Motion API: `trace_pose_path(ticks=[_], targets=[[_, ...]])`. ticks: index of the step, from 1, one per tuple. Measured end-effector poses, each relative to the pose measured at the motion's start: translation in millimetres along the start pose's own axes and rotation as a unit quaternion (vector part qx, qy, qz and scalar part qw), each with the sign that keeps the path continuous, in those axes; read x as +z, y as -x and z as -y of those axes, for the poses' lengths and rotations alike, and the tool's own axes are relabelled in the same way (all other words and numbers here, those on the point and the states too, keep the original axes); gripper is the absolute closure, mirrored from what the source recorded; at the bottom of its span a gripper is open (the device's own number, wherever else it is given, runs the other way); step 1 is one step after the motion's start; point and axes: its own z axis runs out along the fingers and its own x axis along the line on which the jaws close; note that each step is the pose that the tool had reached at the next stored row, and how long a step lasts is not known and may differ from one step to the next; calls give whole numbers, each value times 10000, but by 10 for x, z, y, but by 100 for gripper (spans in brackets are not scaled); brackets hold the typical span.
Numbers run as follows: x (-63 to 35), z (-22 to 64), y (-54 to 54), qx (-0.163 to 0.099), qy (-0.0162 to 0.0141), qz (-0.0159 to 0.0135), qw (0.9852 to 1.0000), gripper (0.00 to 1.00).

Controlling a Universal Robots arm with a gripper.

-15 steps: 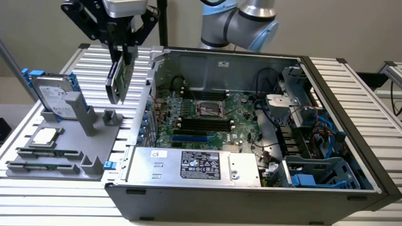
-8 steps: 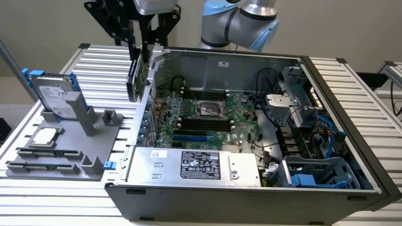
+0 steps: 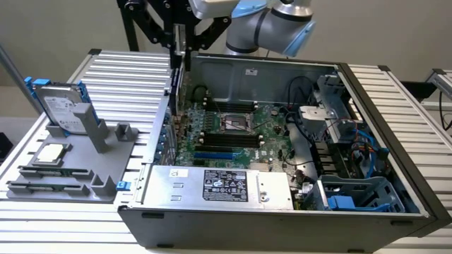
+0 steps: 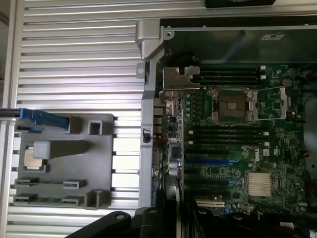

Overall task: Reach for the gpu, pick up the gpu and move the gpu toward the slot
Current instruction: 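Pick up the gpu and move the gpu toward the slot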

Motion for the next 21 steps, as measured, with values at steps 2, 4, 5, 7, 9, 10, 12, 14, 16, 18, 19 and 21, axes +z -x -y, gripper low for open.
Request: trace_pose_path(ticks=[2,4,5,7,9,10,12,14,16,18,19,21], targets=[[-5,-1,90,0,0,0,10000,74],[-10,-2,181,0,1,0,10000,74],[-13,-3,226,-1,0,0,10000,74],[-16,-4,318,0,0,0,10000,74],[-15,-5,409,-1,0,0,10000,74],[-13,-5,455,0,0,0,10000,74],[-9,-6,546,-1,0,0,10000,74],[-3,-6,637,0,0,0,10000,74],[5,-6,728,0,-1,0,10000,74],[19,-6,820,0,-7,0,10000,74],[27,-7,865,0,-12,0,10000,74],[47,-8,960,2,-26,0,10000,74]])
